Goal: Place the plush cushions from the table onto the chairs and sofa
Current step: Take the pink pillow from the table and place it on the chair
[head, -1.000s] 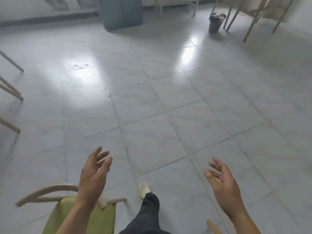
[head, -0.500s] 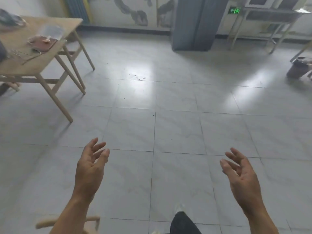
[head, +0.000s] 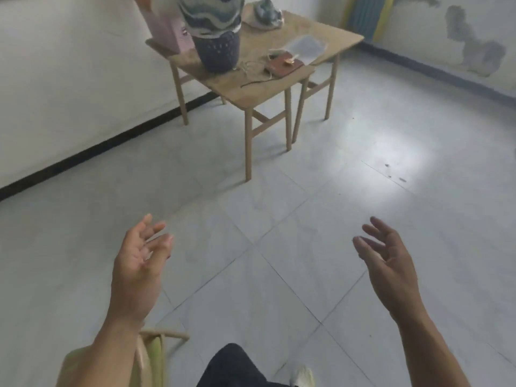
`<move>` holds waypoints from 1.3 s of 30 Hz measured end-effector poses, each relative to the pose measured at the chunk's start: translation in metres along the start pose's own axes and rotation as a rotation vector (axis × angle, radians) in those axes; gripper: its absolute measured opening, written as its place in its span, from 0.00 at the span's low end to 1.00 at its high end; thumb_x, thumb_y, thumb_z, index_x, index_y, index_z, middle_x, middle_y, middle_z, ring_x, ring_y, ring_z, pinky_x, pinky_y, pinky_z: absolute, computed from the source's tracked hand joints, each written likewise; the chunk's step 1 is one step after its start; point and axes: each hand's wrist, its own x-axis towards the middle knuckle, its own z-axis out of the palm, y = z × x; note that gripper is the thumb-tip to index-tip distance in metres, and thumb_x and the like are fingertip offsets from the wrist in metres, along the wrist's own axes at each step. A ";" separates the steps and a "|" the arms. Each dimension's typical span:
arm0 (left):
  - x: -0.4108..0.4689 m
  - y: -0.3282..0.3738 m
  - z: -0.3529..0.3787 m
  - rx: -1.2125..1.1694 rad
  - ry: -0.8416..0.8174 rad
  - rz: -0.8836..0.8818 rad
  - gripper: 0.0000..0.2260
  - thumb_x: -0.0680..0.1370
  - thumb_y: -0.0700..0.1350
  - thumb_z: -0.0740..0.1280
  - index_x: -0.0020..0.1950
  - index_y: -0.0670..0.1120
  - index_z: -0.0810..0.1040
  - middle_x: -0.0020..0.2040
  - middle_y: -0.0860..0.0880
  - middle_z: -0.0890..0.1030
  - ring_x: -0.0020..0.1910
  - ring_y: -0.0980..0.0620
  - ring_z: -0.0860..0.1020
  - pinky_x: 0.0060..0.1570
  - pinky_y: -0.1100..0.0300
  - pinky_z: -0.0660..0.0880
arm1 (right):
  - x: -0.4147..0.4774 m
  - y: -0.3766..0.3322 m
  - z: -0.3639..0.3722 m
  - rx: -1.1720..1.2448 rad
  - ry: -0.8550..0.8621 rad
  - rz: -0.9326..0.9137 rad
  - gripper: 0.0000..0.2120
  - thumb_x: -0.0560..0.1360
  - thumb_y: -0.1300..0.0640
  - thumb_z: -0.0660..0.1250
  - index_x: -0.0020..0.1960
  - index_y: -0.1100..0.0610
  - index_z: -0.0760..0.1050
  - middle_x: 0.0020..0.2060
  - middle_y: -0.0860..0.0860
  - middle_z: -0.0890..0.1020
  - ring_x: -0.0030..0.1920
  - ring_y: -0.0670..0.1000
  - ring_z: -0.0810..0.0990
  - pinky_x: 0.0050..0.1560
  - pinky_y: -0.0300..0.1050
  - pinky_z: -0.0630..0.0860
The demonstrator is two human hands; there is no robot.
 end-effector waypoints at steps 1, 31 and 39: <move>0.006 -0.001 -0.004 -0.027 0.059 -0.014 0.21 0.82 0.41 0.67 0.75 0.51 0.69 0.65 0.52 0.80 0.61 0.55 0.81 0.64 0.45 0.76 | 0.023 -0.014 0.017 -0.014 -0.067 -0.034 0.25 0.81 0.54 0.69 0.76 0.48 0.69 0.67 0.46 0.79 0.63 0.49 0.81 0.62 0.51 0.79; 0.696 -0.033 -0.082 -0.034 0.323 -0.144 0.20 0.80 0.39 0.68 0.72 0.50 0.71 0.64 0.51 0.80 0.62 0.49 0.81 0.59 0.49 0.79 | 0.523 -0.253 0.612 0.036 -0.363 -0.175 0.23 0.81 0.55 0.69 0.75 0.49 0.70 0.66 0.45 0.79 0.55 0.29 0.79 0.47 0.24 0.75; 0.888 0.008 -0.127 -0.049 0.402 -0.125 0.22 0.79 0.44 0.68 0.73 0.47 0.71 0.62 0.54 0.81 0.63 0.50 0.80 0.61 0.50 0.79 | 0.643 -0.369 0.785 -0.026 -0.491 -0.227 0.24 0.81 0.54 0.68 0.76 0.51 0.69 0.67 0.44 0.78 0.61 0.39 0.79 0.46 0.23 0.75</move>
